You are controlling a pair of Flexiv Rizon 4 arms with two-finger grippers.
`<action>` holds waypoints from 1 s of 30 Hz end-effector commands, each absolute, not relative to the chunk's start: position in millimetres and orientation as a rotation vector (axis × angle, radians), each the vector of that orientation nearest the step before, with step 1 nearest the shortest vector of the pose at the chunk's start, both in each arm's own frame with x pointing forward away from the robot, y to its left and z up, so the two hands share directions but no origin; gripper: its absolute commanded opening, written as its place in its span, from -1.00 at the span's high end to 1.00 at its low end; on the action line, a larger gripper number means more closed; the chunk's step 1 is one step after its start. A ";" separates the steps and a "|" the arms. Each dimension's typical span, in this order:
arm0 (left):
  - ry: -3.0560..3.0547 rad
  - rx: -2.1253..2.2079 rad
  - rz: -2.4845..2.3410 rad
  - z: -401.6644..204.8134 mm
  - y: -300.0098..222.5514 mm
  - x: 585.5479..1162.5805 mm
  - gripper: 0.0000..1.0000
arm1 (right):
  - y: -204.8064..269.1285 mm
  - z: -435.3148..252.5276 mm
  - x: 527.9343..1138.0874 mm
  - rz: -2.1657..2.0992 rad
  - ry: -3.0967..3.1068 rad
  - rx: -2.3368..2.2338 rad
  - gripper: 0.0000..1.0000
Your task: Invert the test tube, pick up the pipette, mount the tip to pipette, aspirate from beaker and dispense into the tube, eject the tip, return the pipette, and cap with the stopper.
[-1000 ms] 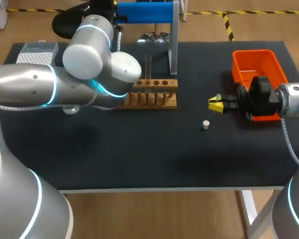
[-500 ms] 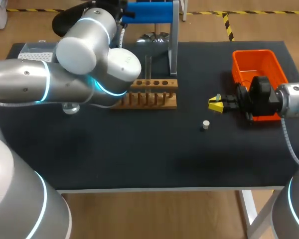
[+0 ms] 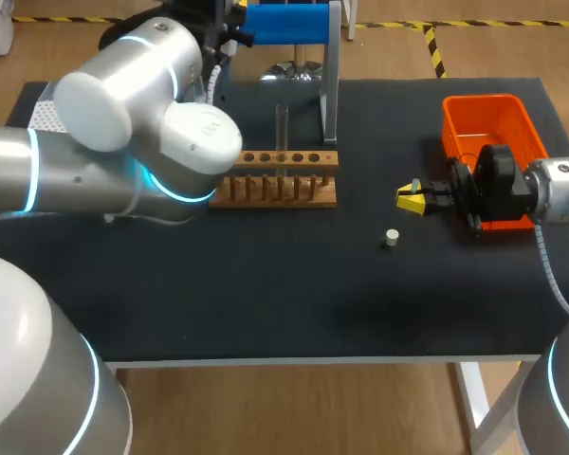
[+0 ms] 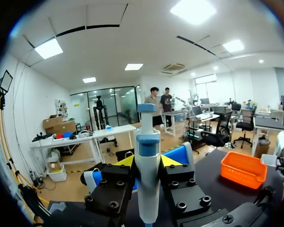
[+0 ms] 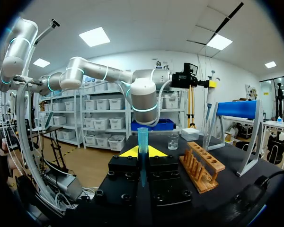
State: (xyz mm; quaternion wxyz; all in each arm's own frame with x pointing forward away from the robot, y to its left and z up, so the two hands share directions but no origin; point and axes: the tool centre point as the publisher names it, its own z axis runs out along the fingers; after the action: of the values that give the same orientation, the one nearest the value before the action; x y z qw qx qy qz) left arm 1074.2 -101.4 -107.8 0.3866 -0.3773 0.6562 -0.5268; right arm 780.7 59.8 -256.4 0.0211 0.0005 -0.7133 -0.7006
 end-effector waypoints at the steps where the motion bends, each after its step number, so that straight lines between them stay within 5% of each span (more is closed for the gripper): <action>1: 1.764 -0.958 -1.345 -101.0 -94.2 1067.2 1.00 | 59.7 -256.4 780.1 -2.171 -2.214 0.001 1.00; 30: 1.883 -0.623 -1.714 -56.2 -98.9 1011.0 1.00 | 59.7 -256.4 780.1 -2.171 -2.214 0.001 1.00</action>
State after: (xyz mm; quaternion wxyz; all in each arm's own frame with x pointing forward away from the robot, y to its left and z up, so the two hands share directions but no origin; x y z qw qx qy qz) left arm 1018.5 -111.3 -54.8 0.3150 -0.2928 0.6843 -0.5889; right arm 780.7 59.8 -256.5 0.0210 0.0005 -0.7133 -0.7006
